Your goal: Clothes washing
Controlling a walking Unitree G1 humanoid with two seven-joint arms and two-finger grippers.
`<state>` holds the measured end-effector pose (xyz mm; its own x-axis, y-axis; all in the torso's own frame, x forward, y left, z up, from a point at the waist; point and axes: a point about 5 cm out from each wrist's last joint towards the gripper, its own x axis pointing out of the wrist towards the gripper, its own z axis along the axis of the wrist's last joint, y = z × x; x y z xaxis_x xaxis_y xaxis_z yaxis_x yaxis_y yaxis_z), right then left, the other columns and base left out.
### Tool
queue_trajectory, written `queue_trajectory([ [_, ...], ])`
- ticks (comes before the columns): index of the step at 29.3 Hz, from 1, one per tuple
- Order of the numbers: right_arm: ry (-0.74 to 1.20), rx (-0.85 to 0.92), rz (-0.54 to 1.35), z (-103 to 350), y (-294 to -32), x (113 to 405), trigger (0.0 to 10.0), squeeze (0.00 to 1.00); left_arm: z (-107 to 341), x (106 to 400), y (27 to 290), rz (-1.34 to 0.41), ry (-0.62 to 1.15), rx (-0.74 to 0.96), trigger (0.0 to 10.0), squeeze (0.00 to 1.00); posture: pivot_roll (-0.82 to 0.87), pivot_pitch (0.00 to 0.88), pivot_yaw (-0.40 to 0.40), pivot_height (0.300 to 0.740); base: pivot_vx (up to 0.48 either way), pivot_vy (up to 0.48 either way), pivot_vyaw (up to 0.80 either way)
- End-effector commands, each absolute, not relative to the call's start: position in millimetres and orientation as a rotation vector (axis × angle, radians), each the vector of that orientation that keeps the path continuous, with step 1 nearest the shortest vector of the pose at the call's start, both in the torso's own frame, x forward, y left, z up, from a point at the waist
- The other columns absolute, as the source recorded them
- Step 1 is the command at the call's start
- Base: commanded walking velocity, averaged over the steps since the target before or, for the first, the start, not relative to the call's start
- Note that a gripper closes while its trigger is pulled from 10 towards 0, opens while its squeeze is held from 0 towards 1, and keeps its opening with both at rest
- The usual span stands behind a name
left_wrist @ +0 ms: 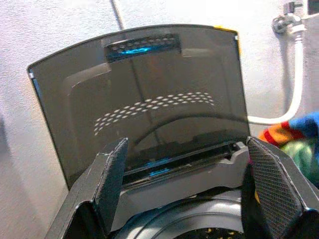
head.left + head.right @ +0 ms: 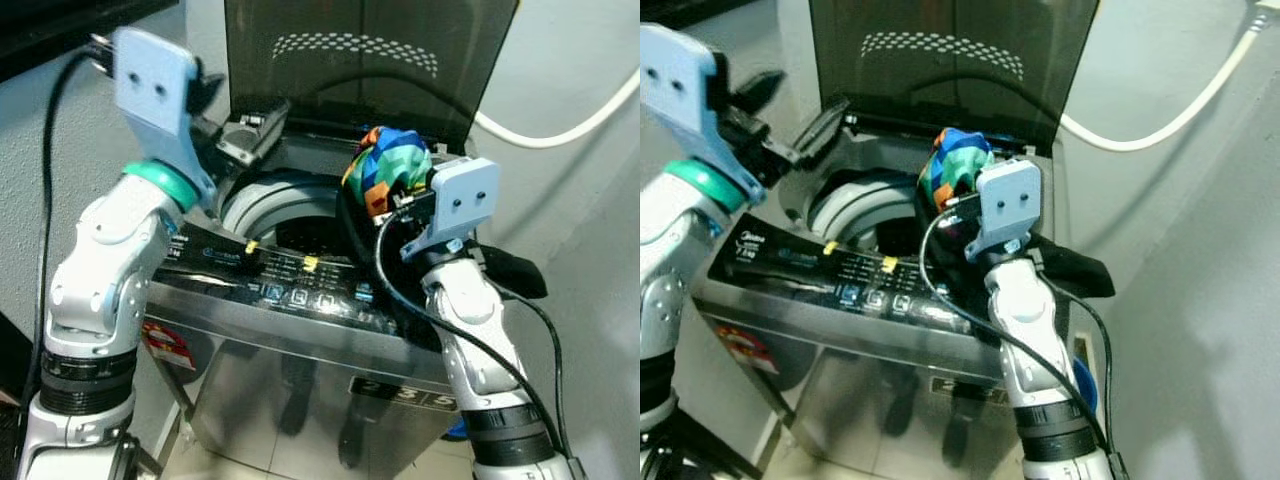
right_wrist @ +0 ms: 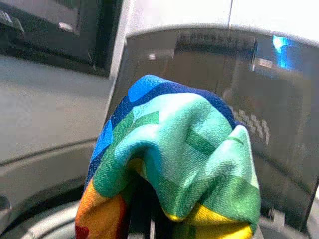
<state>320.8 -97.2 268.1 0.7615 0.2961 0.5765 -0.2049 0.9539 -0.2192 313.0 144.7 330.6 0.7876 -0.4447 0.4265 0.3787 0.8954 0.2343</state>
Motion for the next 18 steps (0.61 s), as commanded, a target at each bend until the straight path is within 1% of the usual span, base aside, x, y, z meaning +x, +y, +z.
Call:
queue_trajectory([
  [1, -0.723, -0.144, 0.281, 289, -94, 323, 10.0, 0.00, 332, 325, 151, -0.396, -0.486, 0.159, 10.0, 0.00, 0.12, 0.000, 0.041, 0.740, 0.000, 0.000, 0.00],
  [2, -0.723, -0.144, 0.281, 289, -94, 323, 10.0, 0.00, 332, 325, 151, -0.396, -0.486, 0.159, 10.0, 0.00, 0.12, 0.000, 0.041, 0.740, 0.000, 0.000, 0.00],
  [3, -0.737, -0.146, 0.272, 297, -92, 328, 10.0, 0.00, 331, 333, 151, -0.378, -0.471, 0.179, 10.0, 0.00, 0.12, 0.000, 0.042, 0.740, 0.000, 0.000, 0.00],
  [5, -0.741, -0.153, 0.266, 301, -90, 332, 10.0, 0.00, 327, 337, 149, -0.378, -0.446, 0.207, 10.0, 0.00, 0.12, 0.000, 0.041, 0.740, 0.000, 0.000, 0.00],
  [7, -0.741, -0.153, 0.266, 301, -90, 332, 10.0, 0.00, 327, 337, 149, -0.378, -0.446, 0.207, 10.0, 0.00, 0.12, 0.000, 0.041, 0.740, 0.000, 0.000, 0.00],
  [9, -0.737, -0.178, 0.258, 305, -84, 339, 10.0, 0.00, 320, 338, 143, -0.404, -0.418, 0.240, 10.0, 0.00, 0.11, 0.004, 0.040, 0.740, 0.000, 0.000, 0.00],
  [10, -0.733, -0.184, 0.260, 306, -79, 343, 10.0, 0.00, 319, 335, 139, -0.428, -0.426, 0.228, 10.0, 0.00, 0.11, 0.005, 0.039, 0.740, 0.000, 0.000, 0.00],
  [11, -0.729, -0.173, 0.264, 310, -70, 348, 10.0, 0.00, 321, 328, 134, -0.465, -0.458, 0.176, 10.0, 0.00, 0.11, 0.008, 0.035, 0.740, 0.000, 0.000, 0.00],
  [13, -0.729, -0.173, 0.264, 310, -70, 348, 10.0, 0.00, 321, 328, 134, -0.465, -0.458, 0.176, 10.0, 0.00, 0.11, 0.008, 0.035, 0.740, 0.000, 0.000, 0.00],
  [15, -0.744, -0.158, 0.271, 325, -49, 357, 10.0, 0.00, 323, 315, 127, -0.506, -0.505, 0.119, 10.0, 0.00, 0.11, 0.010, 0.027, 0.740, 0.000, 0.000, 0.00],
  [16, -0.744, -0.158, 0.271, 325, -49, 357, 10.0, 0.00, 323, 315, 127, -0.506, -0.505, 0.119, 10.0, 0.00, 0.11, 0.010, 0.027, 0.740, 0.000, 0.000, 0.00],
  [18, -0.773, -0.111, 0.253, 344, -38, 362, 10.0, 0.00, 319, 310, 126, -0.498, -0.516, 0.097, 10.0, 0.00, 0.12, 0.014, 0.015, 0.740, 0.000, 0.000, 0.00],
])
